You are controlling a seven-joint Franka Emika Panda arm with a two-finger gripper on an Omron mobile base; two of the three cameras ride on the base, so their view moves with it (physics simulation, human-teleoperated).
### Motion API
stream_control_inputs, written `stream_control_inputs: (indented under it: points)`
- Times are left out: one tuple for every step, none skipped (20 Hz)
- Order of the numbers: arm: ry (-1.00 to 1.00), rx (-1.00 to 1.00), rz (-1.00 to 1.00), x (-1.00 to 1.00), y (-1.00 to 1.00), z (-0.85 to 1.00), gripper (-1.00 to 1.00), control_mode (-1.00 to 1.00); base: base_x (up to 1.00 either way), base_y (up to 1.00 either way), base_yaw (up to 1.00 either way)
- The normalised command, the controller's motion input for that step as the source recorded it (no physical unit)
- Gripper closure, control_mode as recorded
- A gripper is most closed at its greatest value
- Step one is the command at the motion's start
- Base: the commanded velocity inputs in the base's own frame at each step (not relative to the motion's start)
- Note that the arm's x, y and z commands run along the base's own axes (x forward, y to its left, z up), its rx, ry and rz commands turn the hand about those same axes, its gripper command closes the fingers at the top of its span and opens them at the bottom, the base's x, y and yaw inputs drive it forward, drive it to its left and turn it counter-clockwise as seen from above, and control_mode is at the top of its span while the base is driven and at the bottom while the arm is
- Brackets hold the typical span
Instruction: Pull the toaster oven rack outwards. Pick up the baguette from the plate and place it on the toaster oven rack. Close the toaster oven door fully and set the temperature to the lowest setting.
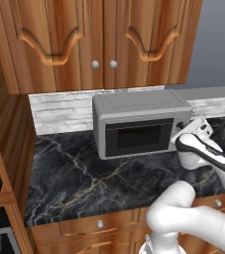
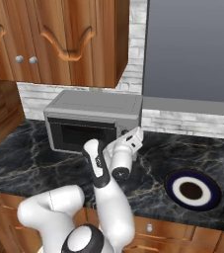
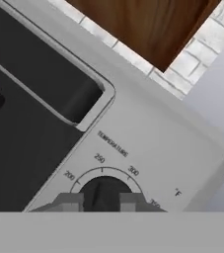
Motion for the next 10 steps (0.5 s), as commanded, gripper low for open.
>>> stream_control_inputs:
  points:
    - [-0.15, -0.06, -0.21, 0.00, 0.00, -0.03, 1.00, -1.00, 0.00, 0.00, 0.00]
    - [-0.13, -0.09, -0.18, 0.00, 0.00, -0.02, 1.00, -1.00, 0.00, 0.00, 0.00]
    - [-0.08, -0.13, -0.13, 0.00, 0.02, -0.02, 1.00, -1.00, 0.00, 0.00, 0.00]
    - [-0.05, -0.15, -0.07, 0.06, 0.05, -0.03, 1.00, -1.00, 0.00, 0.00, 0.00]
    - [0.00, -0.22, 0.00, 0.24, 0.12, -0.06, 1.00, -1.00, 0.00, 0.00, 0.00]
    - [0.00, -0.27, 0.00, 0.26, 0.05, 0.00, 1.00, -1.00, 0.00, 0.00, 0.00]
    - [0.00, -0.33, 0.00, 0.26, 0.14, 0.00, 1.00, -1.00, 0.00, 0.00, 0.00]
    - [0.00, -0.33, 0.00, 0.29, 0.10, 0.00, 1.00, -1.00, 0.00, 0.00, 0.00]
    - [0.00, -0.39, 0.00, 0.22, 0.16, 0.00, 1.00, -1.00, 0.00, 0.00, 0.00]
    - [0.00, -0.45, 0.04, 0.31, 0.16, 0.00, 1.00, -1.00, 0.00, 0.00, 0.00]
